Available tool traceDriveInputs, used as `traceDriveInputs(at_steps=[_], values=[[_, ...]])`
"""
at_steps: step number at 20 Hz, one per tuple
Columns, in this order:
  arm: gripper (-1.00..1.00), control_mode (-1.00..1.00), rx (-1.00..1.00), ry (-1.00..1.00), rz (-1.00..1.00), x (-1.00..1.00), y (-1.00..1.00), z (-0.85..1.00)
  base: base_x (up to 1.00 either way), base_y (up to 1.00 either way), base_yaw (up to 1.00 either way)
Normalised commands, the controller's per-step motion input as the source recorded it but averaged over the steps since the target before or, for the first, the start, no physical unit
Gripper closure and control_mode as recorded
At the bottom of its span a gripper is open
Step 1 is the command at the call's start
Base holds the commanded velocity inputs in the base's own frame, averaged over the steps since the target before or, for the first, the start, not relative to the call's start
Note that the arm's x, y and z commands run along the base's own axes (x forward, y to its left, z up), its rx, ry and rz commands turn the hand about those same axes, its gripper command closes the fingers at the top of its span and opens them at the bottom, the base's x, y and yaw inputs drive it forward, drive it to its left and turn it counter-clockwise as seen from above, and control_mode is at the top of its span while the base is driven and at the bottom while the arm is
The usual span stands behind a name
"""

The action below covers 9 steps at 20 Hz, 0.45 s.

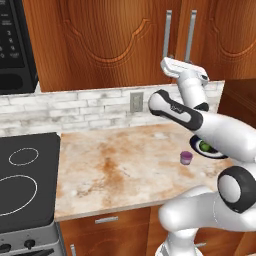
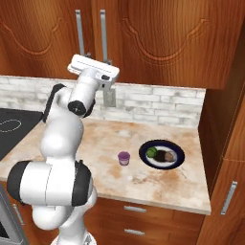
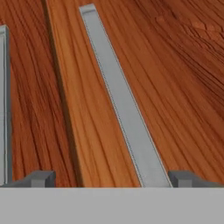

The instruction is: Pick the avocado and bread from the counter and place them on the plate. Then pick the jam from the cabinet and place it next to the plate. Lastly close the cabinet door.

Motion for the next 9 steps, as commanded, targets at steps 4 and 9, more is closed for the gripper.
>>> traceDriveInputs(at_steps=[4, 9], values=[[-1.0, -1.0, 0.02, 0.0, -0.08, 1.0, 0.27, 0.09, 0.0, 0.0, 0.0], [-1.0, -1.0, 0.01, 0.0, -0.1, 1.0, 0.24, 0.04, 0.0, 0.0, 0.0]])
